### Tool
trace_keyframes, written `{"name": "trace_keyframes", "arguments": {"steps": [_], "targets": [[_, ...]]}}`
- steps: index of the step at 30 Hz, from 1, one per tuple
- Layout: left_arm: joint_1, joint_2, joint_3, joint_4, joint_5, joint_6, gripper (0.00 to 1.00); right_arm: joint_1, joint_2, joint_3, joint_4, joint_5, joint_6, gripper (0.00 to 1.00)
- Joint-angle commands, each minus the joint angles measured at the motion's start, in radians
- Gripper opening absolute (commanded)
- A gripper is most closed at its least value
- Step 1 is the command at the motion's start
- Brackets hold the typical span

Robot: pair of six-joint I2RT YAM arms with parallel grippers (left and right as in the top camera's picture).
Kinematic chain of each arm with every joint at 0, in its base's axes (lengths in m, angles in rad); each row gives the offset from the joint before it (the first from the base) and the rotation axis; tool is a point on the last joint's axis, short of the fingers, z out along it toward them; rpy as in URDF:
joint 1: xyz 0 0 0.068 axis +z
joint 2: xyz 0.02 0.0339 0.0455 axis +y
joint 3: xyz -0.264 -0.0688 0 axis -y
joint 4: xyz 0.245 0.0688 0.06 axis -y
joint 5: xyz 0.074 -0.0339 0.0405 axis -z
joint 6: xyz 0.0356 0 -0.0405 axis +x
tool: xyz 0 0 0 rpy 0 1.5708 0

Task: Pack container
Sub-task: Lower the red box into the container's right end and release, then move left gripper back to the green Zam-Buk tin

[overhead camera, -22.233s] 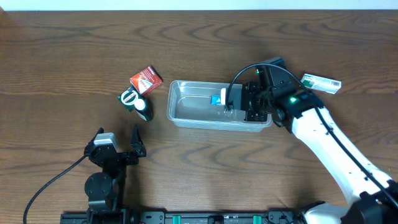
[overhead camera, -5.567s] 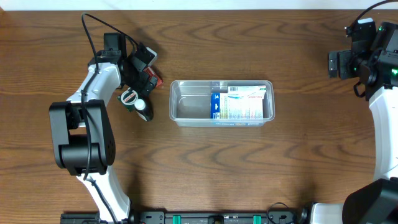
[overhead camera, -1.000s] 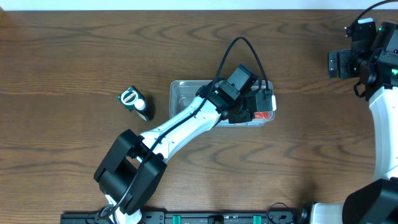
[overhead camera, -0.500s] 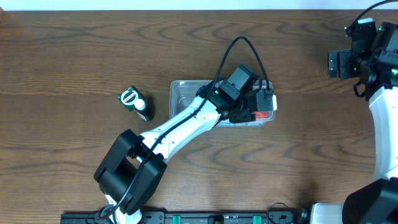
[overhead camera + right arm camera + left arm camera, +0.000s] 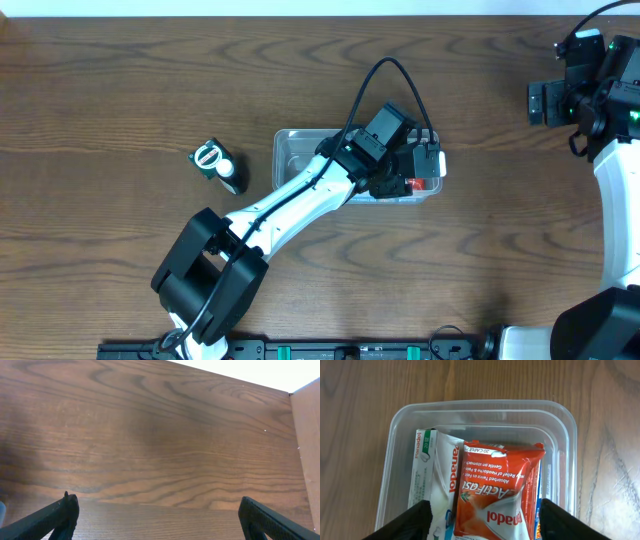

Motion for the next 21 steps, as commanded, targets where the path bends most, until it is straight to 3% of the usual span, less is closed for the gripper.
{"name": "trace_keyframes", "arguments": {"steps": [1,4,9,13,18,19,21], "targets": [[0.002,-0.082,0.012,-0.001,-0.017,-0.095,0.75,-0.005,0.008,0.006,0.0,-0.001,0.013,0.99],[0.013,-0.18,0.012,-0.032,-0.124,-0.235,0.8,-0.003,0.008,0.006,0.0,-0.001,0.013,0.99],[0.113,-0.332,0.012,-0.189,-0.269,-0.345,0.82,-0.006,0.008,0.006,0.0,-0.001,0.013,0.99],[0.283,-0.397,0.012,-0.317,-0.297,-0.488,0.82,-0.005,0.008,0.006,0.0,-0.001,0.013,0.99],[0.556,-0.388,0.012,-0.409,-0.288,-0.758,0.82,-0.005,0.008,0.006,0.0,-0.001,0.013,0.99],[0.604,-0.38,0.012,-0.419,-0.288,-0.816,0.81,-0.005,0.008,0.006,0.0,-0.001,0.013,0.99],[0.687,-0.355,0.012,-0.43,-0.288,-0.91,0.68,-0.005,0.008,0.006,0.0,-0.001,0.013,0.99]]}}
